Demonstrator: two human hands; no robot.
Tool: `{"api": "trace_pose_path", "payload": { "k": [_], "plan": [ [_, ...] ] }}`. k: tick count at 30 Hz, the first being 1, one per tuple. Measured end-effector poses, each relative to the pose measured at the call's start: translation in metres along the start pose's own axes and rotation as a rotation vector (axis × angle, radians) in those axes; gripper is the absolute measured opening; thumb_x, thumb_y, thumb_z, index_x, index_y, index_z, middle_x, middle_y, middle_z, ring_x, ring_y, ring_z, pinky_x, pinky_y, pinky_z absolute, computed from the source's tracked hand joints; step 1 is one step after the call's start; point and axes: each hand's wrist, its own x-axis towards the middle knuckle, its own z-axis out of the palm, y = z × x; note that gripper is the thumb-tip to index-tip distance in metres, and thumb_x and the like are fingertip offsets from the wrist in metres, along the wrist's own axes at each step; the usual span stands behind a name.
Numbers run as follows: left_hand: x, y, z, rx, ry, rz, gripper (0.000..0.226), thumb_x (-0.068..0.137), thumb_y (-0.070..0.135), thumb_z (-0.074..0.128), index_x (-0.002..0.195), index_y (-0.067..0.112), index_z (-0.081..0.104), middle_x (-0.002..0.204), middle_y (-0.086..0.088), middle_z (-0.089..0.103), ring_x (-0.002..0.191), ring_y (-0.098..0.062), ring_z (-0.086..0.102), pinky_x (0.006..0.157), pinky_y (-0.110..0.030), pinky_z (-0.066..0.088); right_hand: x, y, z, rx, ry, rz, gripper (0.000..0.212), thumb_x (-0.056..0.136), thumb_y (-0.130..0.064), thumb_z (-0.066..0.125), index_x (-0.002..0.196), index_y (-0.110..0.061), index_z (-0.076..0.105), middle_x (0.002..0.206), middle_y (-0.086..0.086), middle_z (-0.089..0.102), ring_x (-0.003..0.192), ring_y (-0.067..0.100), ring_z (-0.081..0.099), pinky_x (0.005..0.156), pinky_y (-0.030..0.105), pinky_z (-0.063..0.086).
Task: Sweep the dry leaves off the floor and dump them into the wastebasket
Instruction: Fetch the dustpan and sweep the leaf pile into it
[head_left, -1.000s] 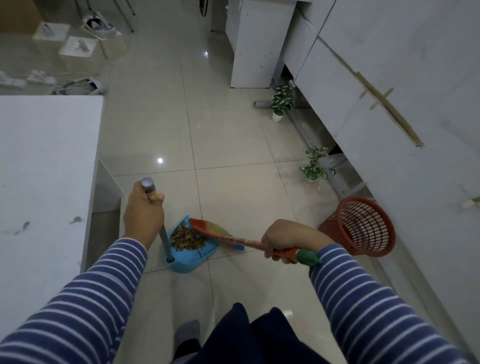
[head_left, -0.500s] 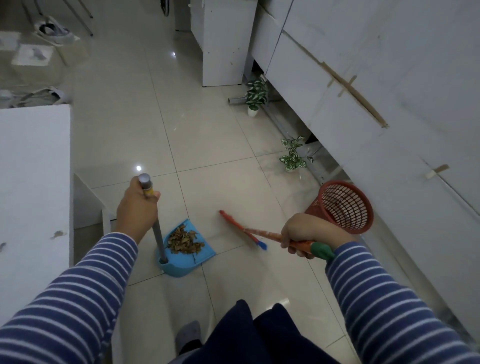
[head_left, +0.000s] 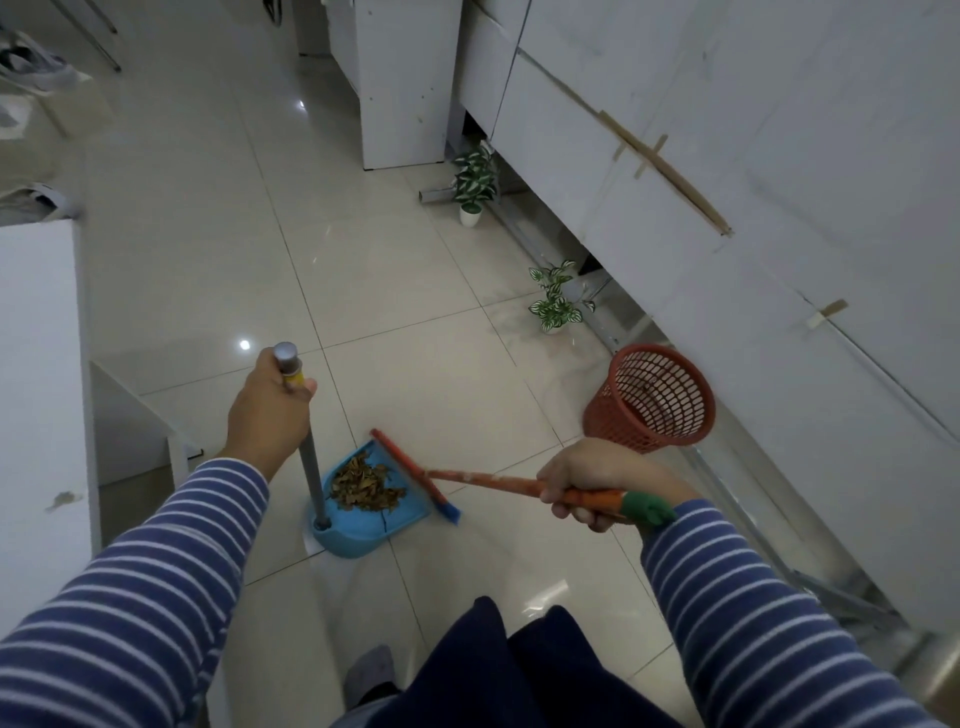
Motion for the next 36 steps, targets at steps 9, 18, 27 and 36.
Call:
{"api": "trace_pose_path", "payload": {
  "k": [9, 18, 27, 36],
  "plan": [
    [0.003, 0.005, 0.006, -0.005, -0.007, 0.02, 0.021, 0.094, 0.022, 0.054, 0.113, 0.017, 0.045, 0.098, -0.009, 0.057, 0.087, -0.029, 0.054, 0.076, -0.038, 0.04, 0.001, -0.003, -0.001, 0.105, 0.09, -0.009, 0.01, 0.087, -0.004, 0.053, 0.096, -0.001, 0.057, 0.067, 0.009, 0.055, 0.039, 0.012, 0.045, 0.04, 0.018, 0.036],
    [-0.001, 0.012, 0.012, -0.017, 0.006, 0.029, 0.016, 0.094, 0.021, 0.054, 0.108, 0.018, 0.046, 0.095, -0.006, 0.056, 0.085, -0.025, 0.053, 0.074, -0.037, 0.038, 0.016, -0.006, 0.034, 0.233, 0.019, -0.026, 0.016, 0.088, -0.006, 0.052, 0.103, -0.002, 0.056, 0.066, 0.006, 0.054, 0.038, 0.01, 0.046, 0.036, 0.017, 0.036],
    [-0.002, 0.007, 0.013, -0.039, 0.026, 0.046, 0.016, 0.094, 0.019, 0.054, 0.108, 0.015, 0.048, 0.093, -0.008, 0.057, 0.084, -0.026, 0.055, 0.073, -0.037, 0.039, 0.011, -0.015, 0.017, 0.298, 0.08, -0.07, 0.014, 0.088, -0.005, 0.054, 0.101, -0.001, 0.057, 0.066, 0.008, 0.055, 0.038, 0.01, 0.044, 0.037, 0.017, 0.035],
    [-0.002, 0.005, 0.02, -0.06, 0.029, 0.025, 0.019, 0.094, 0.02, 0.055, 0.11, 0.014, 0.048, 0.097, -0.008, 0.058, 0.089, -0.028, 0.056, 0.077, -0.039, 0.043, 0.029, -0.011, 0.037, 0.317, 0.102, -0.037, 0.025, 0.089, -0.005, 0.052, 0.113, 0.001, 0.055, 0.068, 0.009, 0.053, 0.037, 0.011, 0.044, 0.037, 0.016, 0.037]
  ]
}}
